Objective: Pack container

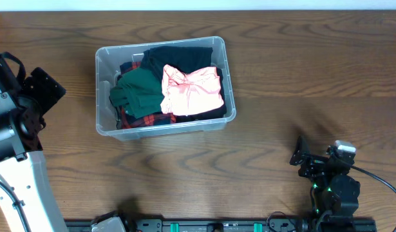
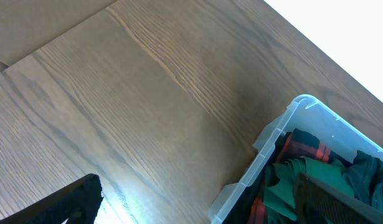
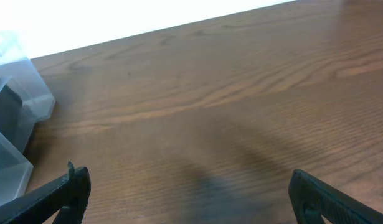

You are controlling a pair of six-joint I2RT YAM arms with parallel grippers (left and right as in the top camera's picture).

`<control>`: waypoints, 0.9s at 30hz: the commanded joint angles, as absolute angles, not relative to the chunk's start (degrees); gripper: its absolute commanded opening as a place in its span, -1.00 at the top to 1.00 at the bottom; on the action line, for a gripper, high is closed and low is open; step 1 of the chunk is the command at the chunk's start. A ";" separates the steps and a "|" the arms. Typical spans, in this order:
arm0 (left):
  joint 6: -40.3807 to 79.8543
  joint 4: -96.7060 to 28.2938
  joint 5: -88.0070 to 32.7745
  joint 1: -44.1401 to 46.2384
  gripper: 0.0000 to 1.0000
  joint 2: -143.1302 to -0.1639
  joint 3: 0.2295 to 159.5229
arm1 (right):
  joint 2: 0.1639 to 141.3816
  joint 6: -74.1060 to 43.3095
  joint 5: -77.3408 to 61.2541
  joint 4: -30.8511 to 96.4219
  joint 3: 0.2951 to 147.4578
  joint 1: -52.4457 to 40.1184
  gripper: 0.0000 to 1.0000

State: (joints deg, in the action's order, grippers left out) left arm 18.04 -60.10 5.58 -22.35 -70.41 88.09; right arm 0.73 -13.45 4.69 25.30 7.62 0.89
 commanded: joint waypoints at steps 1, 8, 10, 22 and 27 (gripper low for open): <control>18.28 -60.20 6.31 -22.59 -0.96 -70.52 88.84 | 0.32 -14.33 5.10 25.10 7.27 1.21 -0.98; 18.28 -60.20 6.31 -22.59 -0.96 -70.52 88.84 | 0.32 -14.33 5.10 25.10 7.27 1.21 -0.99; 18.28 -60.20 6.31 -22.59 -0.96 -70.52 88.84 | 0.32 -14.33 5.10 25.10 7.27 1.21 -0.98; 18.28 -60.23 6.28 -22.50 -0.96 -70.19 88.68 | 0.32 -14.33 5.10 25.10 7.27 1.21 -0.99; 17.74 -61.80 6.87 -20.71 -0.96 -66.37 88.14 | 0.32 -14.33 5.10 25.12 7.27 1.21 -0.99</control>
State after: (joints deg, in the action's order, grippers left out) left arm 18.02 -60.71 5.58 -21.89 -69.76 88.09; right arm 0.71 -13.45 4.69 25.28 7.62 0.89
